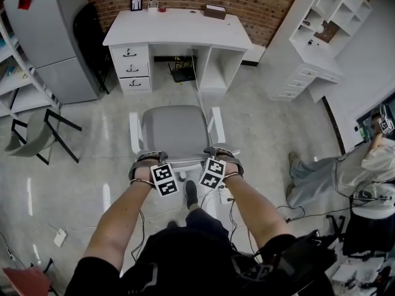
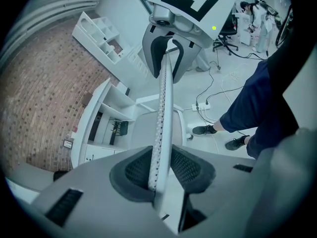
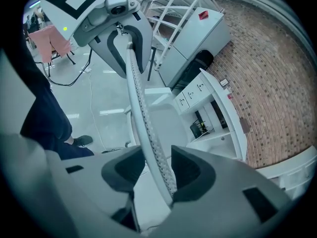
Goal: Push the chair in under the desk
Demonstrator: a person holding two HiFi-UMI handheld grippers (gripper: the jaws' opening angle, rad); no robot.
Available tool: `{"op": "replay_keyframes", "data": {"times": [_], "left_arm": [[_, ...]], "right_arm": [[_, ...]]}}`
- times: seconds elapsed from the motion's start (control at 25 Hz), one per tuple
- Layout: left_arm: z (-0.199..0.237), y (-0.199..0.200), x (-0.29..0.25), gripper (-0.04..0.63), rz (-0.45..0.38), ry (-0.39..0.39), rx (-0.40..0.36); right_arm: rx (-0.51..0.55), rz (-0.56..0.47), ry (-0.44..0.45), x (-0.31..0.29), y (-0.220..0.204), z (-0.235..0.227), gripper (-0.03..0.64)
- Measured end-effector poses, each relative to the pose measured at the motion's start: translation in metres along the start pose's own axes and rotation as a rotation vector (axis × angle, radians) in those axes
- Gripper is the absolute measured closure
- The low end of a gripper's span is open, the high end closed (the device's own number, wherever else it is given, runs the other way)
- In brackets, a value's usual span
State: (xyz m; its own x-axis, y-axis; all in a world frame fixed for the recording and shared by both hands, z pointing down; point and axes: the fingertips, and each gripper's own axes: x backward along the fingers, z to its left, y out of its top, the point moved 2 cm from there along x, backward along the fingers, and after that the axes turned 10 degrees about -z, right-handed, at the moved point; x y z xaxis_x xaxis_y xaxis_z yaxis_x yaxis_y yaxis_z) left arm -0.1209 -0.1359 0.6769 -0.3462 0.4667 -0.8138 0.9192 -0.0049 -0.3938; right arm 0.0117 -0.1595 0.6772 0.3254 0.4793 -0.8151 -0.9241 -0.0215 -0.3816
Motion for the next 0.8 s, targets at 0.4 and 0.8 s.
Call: {"op": "replay_keyframes", "data": {"times": [0.4,0.8], "left_arm": [[0.035,-0.002,-0.022,0.483,0.037,-0.026,0.034],[0.082,-0.003,-0.047,0.483,0.09,-0.037,0.076]], "right_arm": [[0.026,-0.027,-0.009,-0.023,0.001,-0.037,0.446],[0.039,-0.029,0.015,-0.048,0.003,-0.084,0.453]]}}
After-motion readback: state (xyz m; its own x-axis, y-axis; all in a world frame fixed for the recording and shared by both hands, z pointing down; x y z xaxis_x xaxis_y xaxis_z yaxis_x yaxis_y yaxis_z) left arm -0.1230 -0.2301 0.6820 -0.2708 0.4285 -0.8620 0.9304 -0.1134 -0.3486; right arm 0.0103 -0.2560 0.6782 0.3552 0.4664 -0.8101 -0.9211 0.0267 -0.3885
